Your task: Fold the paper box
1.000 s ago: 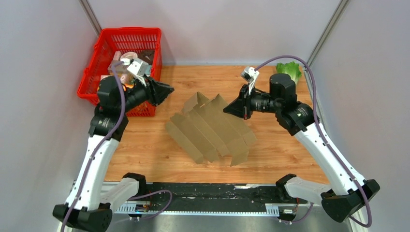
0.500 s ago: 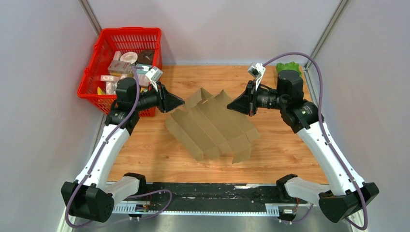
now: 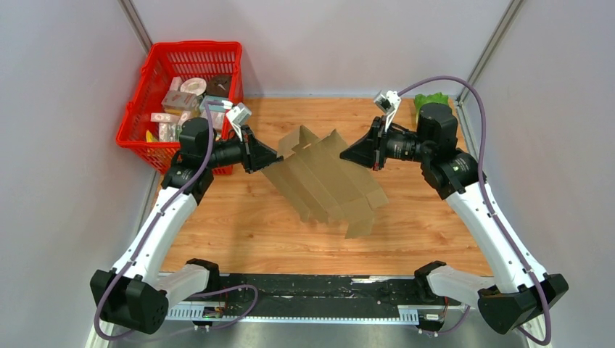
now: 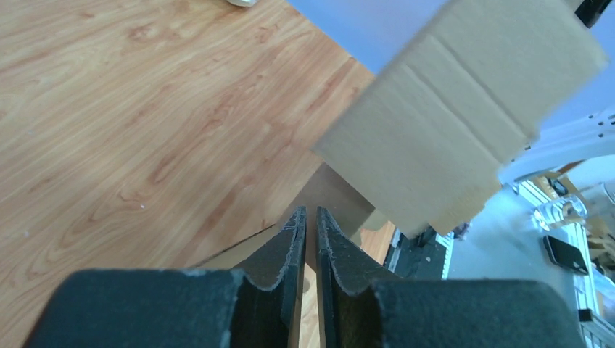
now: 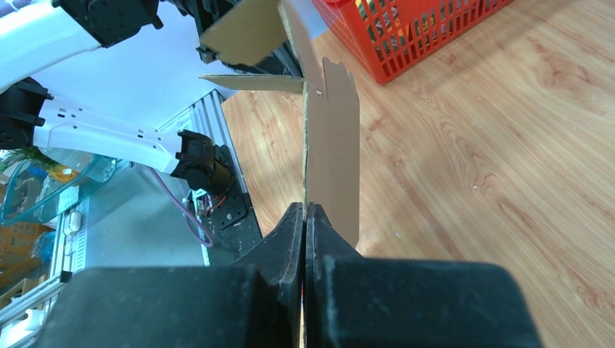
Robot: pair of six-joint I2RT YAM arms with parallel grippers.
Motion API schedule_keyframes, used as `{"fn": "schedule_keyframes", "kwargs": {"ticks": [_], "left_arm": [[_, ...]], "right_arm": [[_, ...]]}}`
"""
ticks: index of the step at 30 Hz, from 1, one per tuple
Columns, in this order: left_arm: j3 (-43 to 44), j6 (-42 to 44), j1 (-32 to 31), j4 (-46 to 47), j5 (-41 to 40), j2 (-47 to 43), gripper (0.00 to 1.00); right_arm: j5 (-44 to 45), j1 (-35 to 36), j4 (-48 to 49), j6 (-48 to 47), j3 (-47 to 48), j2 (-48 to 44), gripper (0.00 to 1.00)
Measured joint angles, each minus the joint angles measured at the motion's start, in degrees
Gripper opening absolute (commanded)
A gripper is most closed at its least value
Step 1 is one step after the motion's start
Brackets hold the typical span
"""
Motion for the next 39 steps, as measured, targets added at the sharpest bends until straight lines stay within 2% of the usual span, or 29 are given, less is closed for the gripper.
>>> {"fn": "schedule_keyframes", "kwargs": {"ticks": [7, 11, 12, 13, 16, 18, 21, 25, 27, 30, 34, 39], "left_arm": [[-0.35, 0.35, -2.16, -0.44, 0.39, 0.00, 0.11], [-0.37, 0.28, -2.43, -0.39, 0.35, 0.35, 0.11], [-0.44, 0.28, -2.69, -0.37, 0.35, 0.44, 0.13], [-0.55, 0.31, -2.99, -0.35, 0.33, 0.44, 0.21], [-0.70, 0.59, -4.15, -0.52, 0.22, 0.44, 0.34], [-0.72, 1.09, -4.66, -0.76, 0.00, 0.44, 0.38], [-0.85, 1.75, -4.83, -1.49, -0.74, 0.44, 0.40], [-0.85, 2.45, -4.96, -1.99, -1.68, 0.44, 0.28], [-0.85, 2.58, -5.05, -2.27, -2.03, 0.44, 0.29], [-0.85, 3.26, -5.05, -3.52, -2.34, 0.17, 0.35], [-1.31, 5.57, -5.07, -4.83, -3.30, -2.89, 0.53], [-2.84, 8.39, -5.14, -5.31, -6.73, -11.76, 0.58]], "right_arm": [[-2.56, -0.02, 4.35, 3.61, -0.70, 0.00, 0.00], [-4.57, -0.07, 6.80, 5.60, -1.92, 0.00, 0.00], [-5.01, -0.07, 7.45, 6.16, -2.25, 0.00, 0.00], [-5.66, -0.11, 8.33, 7.04, -2.71, 0.00, 0.00], [-7.50, -0.15, 12.11, 10.01, -4.33, 0.00, 0.00], [-8.11, -0.20, 13.55, 11.10, -4.81, 0.02, 0.00], [-8.90, -0.28, 15.37, 12.20, -4.87, 0.09, 0.00], [-10.05, -0.26, 16.46, 13.00, -4.87, 0.09, 0.00], [-10.14, -0.26, 16.85, 13.20, -4.96, 0.09, 0.00], [-8.20, -0.26, 15.28, 12.15, -4.92, 0.09, 0.00], [-0.83, -0.24, 7.82, 8.33, -3.26, 0.52, 0.00], [5.60, -0.24, 0.92, 5.16, -2.03, 1.31, 0.00]]}}
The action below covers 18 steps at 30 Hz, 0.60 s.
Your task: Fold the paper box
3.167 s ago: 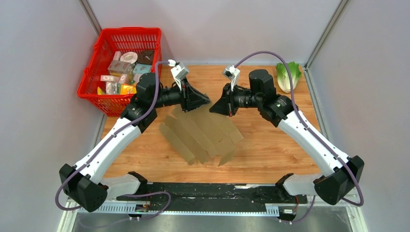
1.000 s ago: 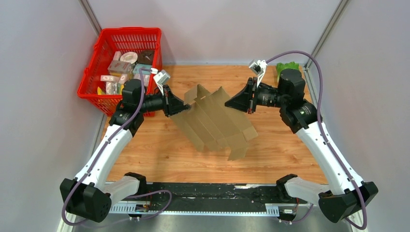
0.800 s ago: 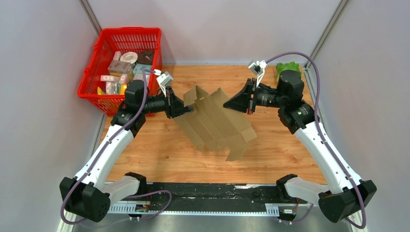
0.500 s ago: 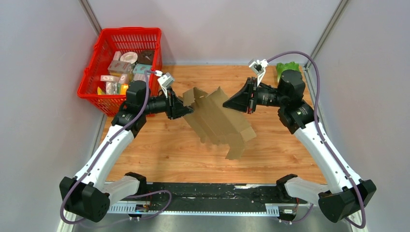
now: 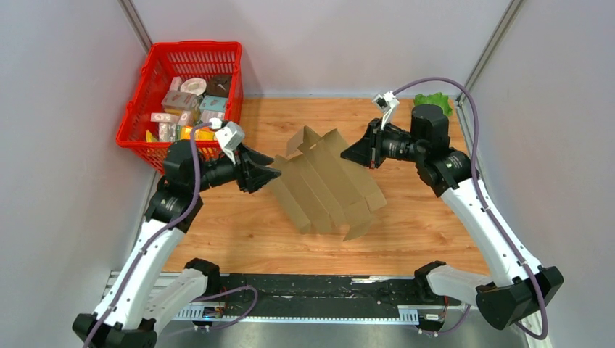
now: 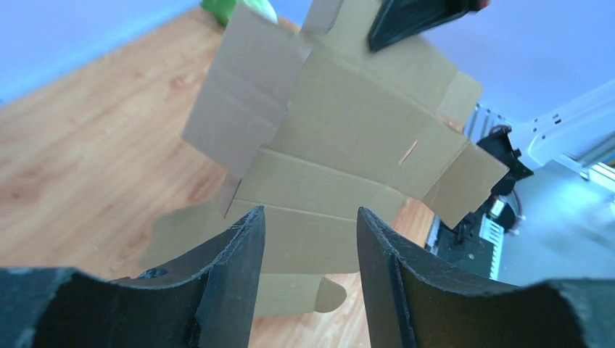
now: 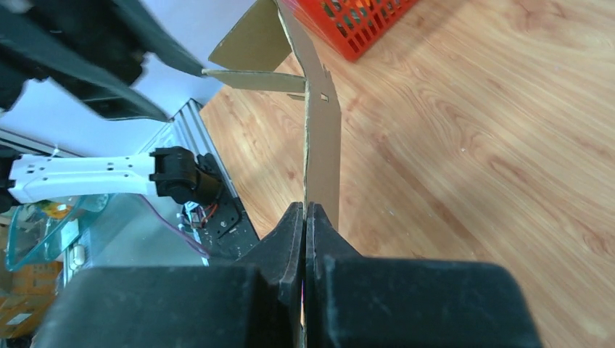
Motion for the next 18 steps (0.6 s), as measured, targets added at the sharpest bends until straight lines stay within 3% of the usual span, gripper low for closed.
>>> {"fn": "schedule_keyframes", "kwargs": {"ticks": [5, 10, 18], "left_arm": [[2.93, 0.46, -4.02, -0.31, -6.36, -3.50, 0.61], [13.84, 2.82, -11.45, -3.02, -12.96, 3.32, 0.56], [21.14, 6.03, -13.18, -6.69, -16.96, 16.65, 0.62]], "right_arm": [[2.23, 0.59, -6.67, -2.89, 2.71, 2.34, 0.00], [3.98, 3.23, -11.08, -5.60, 5.88, 6.01, 0.00], [4.94, 4.90, -14.67, -7.06, 7.56, 10.73, 0.00]]}}
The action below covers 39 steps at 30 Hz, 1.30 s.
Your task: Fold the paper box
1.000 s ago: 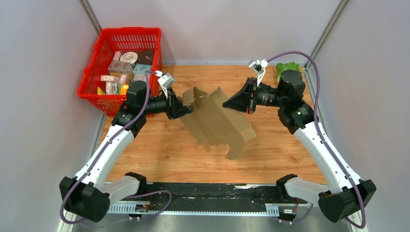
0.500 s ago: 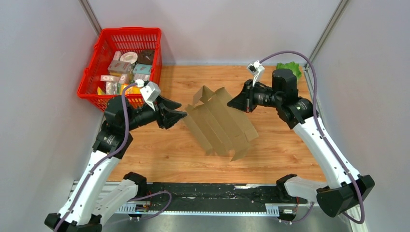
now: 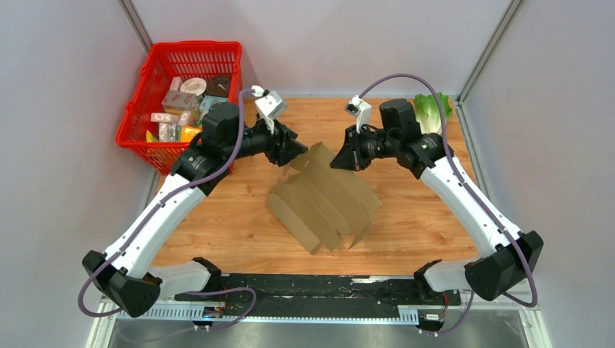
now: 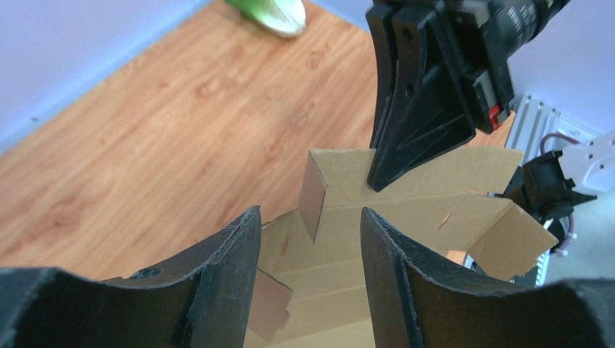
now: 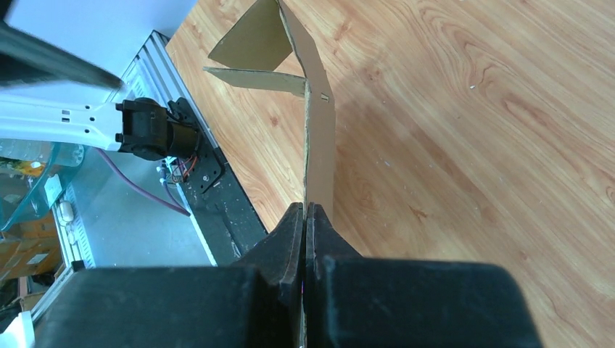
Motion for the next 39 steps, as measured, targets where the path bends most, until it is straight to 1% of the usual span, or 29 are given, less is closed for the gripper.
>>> {"fn": "schedule_keyframes", "kwargs": {"ticks": [2, 6, 15, 18, 21, 22, 24, 27, 28, 29, 30, 32, 33, 35, 36, 38, 39], "left_arm": [[-0.48, 0.63, -0.70, -0.79, -0.15, 1.53, 0.64], [-3.06, 1.51, -1.68, -0.26, -0.42, 1.36, 0.63], [-5.75, 2.84, -1.84, 0.85, -4.07, 1.31, 0.49], [-6.29, 3.19, -1.84, 1.29, -5.18, 1.25, 0.36], [-6.97, 4.04, -1.84, 1.90, -6.45, 1.22, 0.26], [-7.15, 4.37, -1.84, 1.95, -6.86, 1.22, 0.19], [-7.48, 4.87, -1.84, 2.21, -7.67, 1.22, 0.09], [-8.63, 5.09, -1.86, 3.65, -8.98, 1.03, 0.00], [-9.14, 5.11, -2.03, 4.04, -9.51, 0.85, 0.00], [-9.60, 5.07, -2.16, 4.39, -10.01, 0.66, 0.00], [-10.16, 5.03, -2.19, 4.87, -10.51, 0.44, 0.00], [-11.23, 4.96, -2.32, 5.81, -11.65, 0.22, 0.00], [-11.78, 4.85, -2.32, 6.23, -12.41, 0.11, 0.00], [-12.94, 4.55, -2.19, 6.91, -14.23, -0.13, 0.00], [-13.77, 4.13, -2.16, 7.50, -15.50, -0.26, 0.00], [-14.86, 3.32, -2.16, 8.26, -17.92, -0.33, 0.00], [-15.39, 3.02, -2.16, 8.68, -18.95, -0.35, 0.00]], "right_arm": [[0.07, 0.31, -0.61, -0.44, 0.85, 0.90, 0.00], [0.42, 1.22, -1.27, -1.14, 2.14, 2.08, 0.00], [1.36, 4.17, -1.70, -1.75, 3.54, 4.33, 0.00], [2.01, 5.07, -1.81, -2.14, 4.33, 5.60, 0.00], [2.86, 5.97, -2.03, -2.84, 4.94, 6.40, 0.00], [3.23, 6.12, -2.40, -3.21, 5.27, 6.62, 0.00], [4.00, 6.56, -3.10, -3.85, 5.92, 7.04, 0.00], [6.03, 7.08, -4.09, -4.92, 7.43, 7.93, 0.00], [6.75, 7.17, -4.48, -5.22, 7.72, 8.22, 0.01], [7.39, 7.32, -4.68, -5.46, 7.78, 8.37, 0.05], [8.07, 7.45, -4.79, -5.64, 7.80, 8.48, 0.14], [9.49, 7.69, -5.01, -5.77, 7.80, 8.63, 0.22], [10.27, 7.78, -5.27, -5.49, 7.80, 8.63, 0.35], [12.66, 7.87, -5.55, -4.31, 7.80, 8.63, 0.46], [14.51, 7.87, -5.57, -3.39, 7.80, 8.63, 0.55], [18.36, 7.87, -5.68, -1.38, 7.85, 8.63, 0.62], [20.76, 7.87, -5.92, 0.09, 8.00, 8.63, 0.68]]}}
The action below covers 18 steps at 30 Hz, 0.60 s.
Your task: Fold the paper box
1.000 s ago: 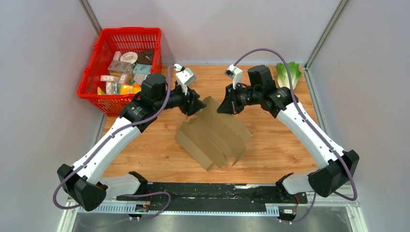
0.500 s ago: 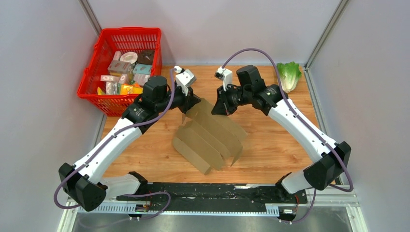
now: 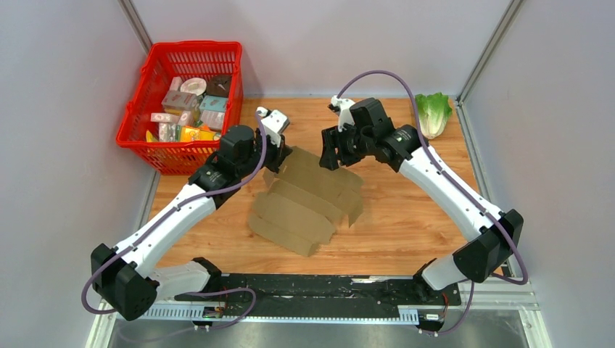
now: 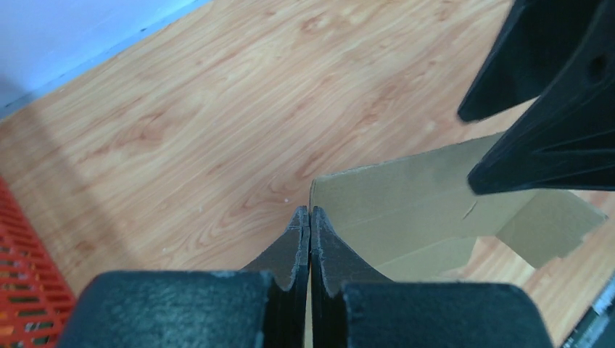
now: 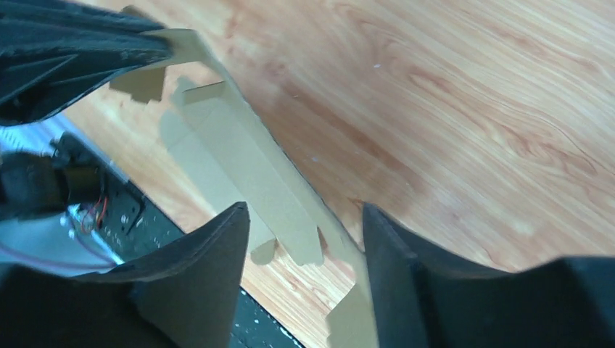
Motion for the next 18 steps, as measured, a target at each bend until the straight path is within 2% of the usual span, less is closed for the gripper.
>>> {"fn": "schedule_keyframes", "kwargs": {"ticks": [4, 5, 7, 13, 14, 15, 18], "left_arm": [[-1.55, -1.75, 0.00, 1.25, -5.57, -0.13, 0.00], [-1.68, -2.16, 0.00, 1.31, -6.80, -0.15, 0.00], [-1.97, -3.04, 0.00, 1.81, -8.96, -0.15, 0.00], [-3.93, -5.86, 0.00, 4.59, -12.33, -0.28, 0.00], [-4.31, -6.21, 0.00, 4.87, -12.48, -0.31, 0.00], [-4.74, -6.64, 0.00, 5.27, -12.70, -0.33, 0.00], [-5.73, -7.87, 0.00, 6.14, -13.00, -0.44, 0.00]], "right_arm": [[9.11, 0.00, -1.57, 6.54, 1.66, 0.00, 0.78], [11.43, 0.00, -1.95, 8.76, 2.36, 0.00, 0.83], [15.28, 0.00, -1.68, 13.90, 3.02, -0.33, 0.86], [19.78, 0.00, 0.92, 34.80, 1.29, -3.04, 0.83], [19.76, 0.02, 1.73, 37.70, 0.90, -3.43, 0.81], [19.52, 0.09, 3.23, 41.53, 0.02, -4.00, 0.75], [19.06, 0.44, 8.09, 52.09, -5.11, -6.58, 0.72]]}}
